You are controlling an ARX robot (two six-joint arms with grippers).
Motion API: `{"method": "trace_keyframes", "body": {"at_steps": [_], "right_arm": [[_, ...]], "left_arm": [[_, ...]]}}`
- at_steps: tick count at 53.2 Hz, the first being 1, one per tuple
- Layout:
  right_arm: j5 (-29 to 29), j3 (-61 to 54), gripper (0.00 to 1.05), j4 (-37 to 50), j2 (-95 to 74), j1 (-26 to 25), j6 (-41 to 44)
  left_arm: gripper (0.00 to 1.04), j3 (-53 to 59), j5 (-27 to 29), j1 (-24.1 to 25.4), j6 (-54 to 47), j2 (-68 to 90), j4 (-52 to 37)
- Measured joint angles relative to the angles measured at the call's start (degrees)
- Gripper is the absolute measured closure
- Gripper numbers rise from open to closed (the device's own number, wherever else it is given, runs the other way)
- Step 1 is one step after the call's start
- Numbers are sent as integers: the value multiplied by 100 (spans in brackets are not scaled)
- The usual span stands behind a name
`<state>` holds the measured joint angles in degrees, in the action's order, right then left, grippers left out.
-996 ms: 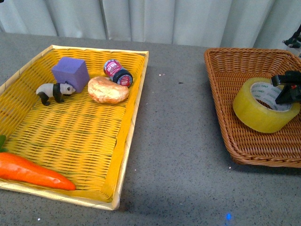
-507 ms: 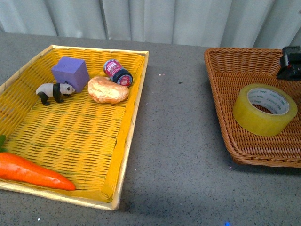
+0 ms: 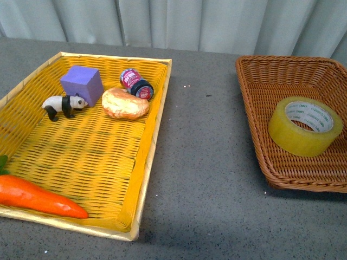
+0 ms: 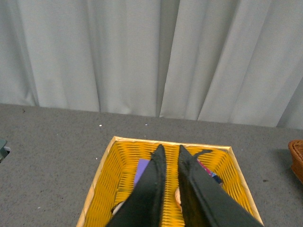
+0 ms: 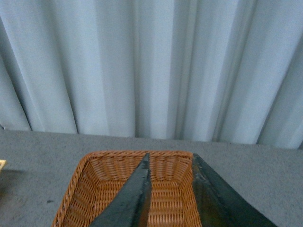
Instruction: Move tape to another basket
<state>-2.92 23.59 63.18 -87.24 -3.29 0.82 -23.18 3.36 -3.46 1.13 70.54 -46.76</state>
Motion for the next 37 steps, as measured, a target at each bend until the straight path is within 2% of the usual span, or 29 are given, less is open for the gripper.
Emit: {"method": "trace_keyframes", "body": {"at_steps": [2, 5, 17, 37], "right_arm": [[26, -247, 91, 85, 125, 20, -4], [291, -584, 103, 334, 258, 195, -9], [297, -1303, 104, 92, 1167, 315, -15], [291, -2020, 104, -1038, 3010, 319, -20]], "left_arm": [[100, 214, -83, 74, -9, -177, -39], [101, 483, -302, 245, -37, -422, -57], [101, 1158, -319, 332, -66, -1147, -28], [101, 1869, -323, 332, -68, -2553, 678]]}}
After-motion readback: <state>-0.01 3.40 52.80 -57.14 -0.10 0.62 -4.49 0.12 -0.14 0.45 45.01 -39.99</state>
